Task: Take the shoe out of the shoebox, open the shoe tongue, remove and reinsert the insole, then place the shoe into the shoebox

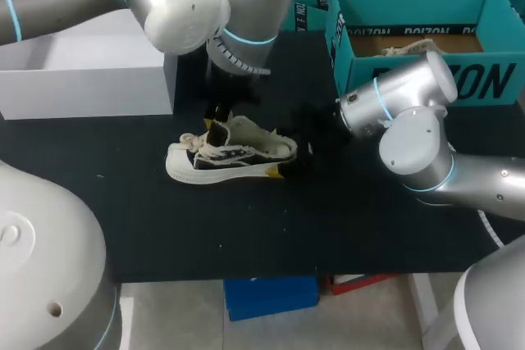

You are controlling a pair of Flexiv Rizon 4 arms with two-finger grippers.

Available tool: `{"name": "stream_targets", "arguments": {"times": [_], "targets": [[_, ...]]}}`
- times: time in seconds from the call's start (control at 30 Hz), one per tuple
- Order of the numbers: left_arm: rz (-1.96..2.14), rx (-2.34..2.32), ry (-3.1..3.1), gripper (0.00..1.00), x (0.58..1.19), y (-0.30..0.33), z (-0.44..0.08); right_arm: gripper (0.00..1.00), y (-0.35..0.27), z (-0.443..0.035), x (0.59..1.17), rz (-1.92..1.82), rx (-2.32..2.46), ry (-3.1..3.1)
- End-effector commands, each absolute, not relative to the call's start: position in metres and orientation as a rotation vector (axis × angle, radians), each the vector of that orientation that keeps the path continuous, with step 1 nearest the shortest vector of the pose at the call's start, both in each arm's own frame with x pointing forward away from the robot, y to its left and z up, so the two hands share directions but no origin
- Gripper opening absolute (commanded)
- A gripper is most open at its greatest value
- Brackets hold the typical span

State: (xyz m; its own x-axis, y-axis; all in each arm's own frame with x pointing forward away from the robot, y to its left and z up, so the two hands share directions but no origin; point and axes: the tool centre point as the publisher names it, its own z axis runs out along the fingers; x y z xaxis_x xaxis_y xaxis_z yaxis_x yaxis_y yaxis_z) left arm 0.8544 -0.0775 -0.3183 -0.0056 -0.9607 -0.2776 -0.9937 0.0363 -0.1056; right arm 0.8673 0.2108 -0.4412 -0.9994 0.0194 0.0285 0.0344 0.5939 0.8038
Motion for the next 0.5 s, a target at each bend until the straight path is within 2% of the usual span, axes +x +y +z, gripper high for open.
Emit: {"name": "stream_targets", "arguments": {"times": [0.03,0.5], "targets": [[-0.075,-2.041,2.111,0.0,0.841,-0.062,-0.318,0.0,0.214,-0.445,0.87,-1.405,-0.048,-2.79],[-0.269,-2.195,2.038,0.0,0.837,-0.028,-0.34,0.0,0.214,-0.445,0.87,-1.405,-0.048,-2.79]]}}
